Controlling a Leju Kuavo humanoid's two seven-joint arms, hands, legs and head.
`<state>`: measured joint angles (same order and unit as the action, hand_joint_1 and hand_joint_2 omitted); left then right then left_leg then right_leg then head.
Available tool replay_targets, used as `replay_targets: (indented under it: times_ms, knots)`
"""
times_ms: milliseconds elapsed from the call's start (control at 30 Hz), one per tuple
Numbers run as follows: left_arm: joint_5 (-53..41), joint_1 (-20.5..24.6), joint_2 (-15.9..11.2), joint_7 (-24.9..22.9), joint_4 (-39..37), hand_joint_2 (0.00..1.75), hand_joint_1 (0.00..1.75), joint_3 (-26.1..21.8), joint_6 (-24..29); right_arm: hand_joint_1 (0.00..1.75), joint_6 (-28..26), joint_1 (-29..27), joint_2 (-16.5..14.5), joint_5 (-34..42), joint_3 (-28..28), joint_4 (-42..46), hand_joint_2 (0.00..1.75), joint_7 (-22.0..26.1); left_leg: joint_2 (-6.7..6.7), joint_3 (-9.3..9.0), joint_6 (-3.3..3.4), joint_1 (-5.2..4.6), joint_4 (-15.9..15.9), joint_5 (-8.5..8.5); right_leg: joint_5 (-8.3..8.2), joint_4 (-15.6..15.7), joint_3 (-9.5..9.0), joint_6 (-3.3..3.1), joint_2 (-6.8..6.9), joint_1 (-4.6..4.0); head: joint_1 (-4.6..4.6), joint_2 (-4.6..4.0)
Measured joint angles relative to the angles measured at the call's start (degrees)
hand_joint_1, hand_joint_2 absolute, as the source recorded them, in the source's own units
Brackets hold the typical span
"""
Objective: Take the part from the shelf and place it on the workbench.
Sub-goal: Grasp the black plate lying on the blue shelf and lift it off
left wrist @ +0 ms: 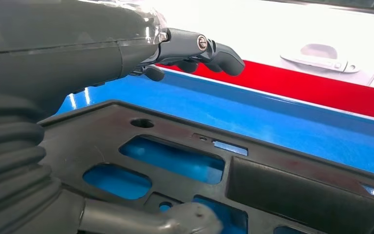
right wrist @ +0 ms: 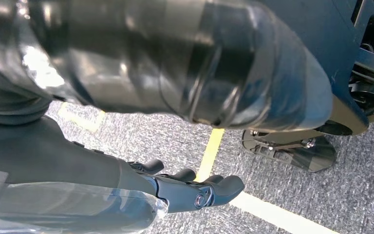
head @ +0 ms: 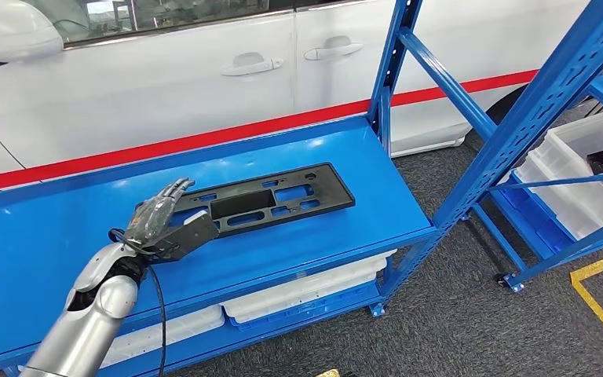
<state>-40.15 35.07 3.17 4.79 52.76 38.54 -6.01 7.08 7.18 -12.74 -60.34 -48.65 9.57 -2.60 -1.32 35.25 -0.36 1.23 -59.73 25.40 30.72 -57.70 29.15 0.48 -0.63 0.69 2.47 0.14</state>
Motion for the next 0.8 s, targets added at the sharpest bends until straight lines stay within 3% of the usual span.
replay_targets:
  times_ms: [67, 200, 600, 800]
  knots:
    - [0.0, 0.0, 0.0, 0.1, 0.0, 1.75, 0.0, 0.1, 0.0, 0.0, 0.0, 0.0, 0.0, 0.0, 0.0, 0.0, 0.0, 0.0, 0.0, 0.0, 0.0, 0.0, 0.0, 0.0, 0.0, 0.0, 0.0, 0.0, 0.0, 0.0, 0.0, 0.0]
    - [0.1, 0.1, 0.0, 0.3, -0.3, 0.0, 0.0, 0.4, 0.0, 0.0, 0.0, 0.0, 0.0, 0.1, 0.0, 0.0, 0.0, 0.0, 0.0, 0.0, 0.0, 0.0, 0.0, 0.0, 0.0, 0.0, 0.0, 0.0, 0.0, 0.0, 0.0, 0.0]
    - [-0.1, 0.3, 0.2, 0.2, -0.5, 0.0, 0.0, 0.6, 0.3, 0.0, 0.1, 0.0, 0.0, 0.2, 0.1, 0.0, 0.0, 0.0, 0.0, 0.0, 0.0, 0.0, 0.0, 0.0, 0.0, 0.0, 0.0, 0.0, 0.0, 0.0, 0.0, 0.0]
    - [-1.7, 2.4, 0.8, -1.8, -0.3, 0.0, 0.0, 0.8, 0.4, 0.0, 0.4, 0.1, 0.0, 0.2, 0.4, 0.0, 0.0, 0.0, 0.0, 0.0, 0.0, 0.0, 0.0, 0.0, 0.0, 0.0, -0.01, 0.0, 0.0, 0.0, 0.0, 0.01]
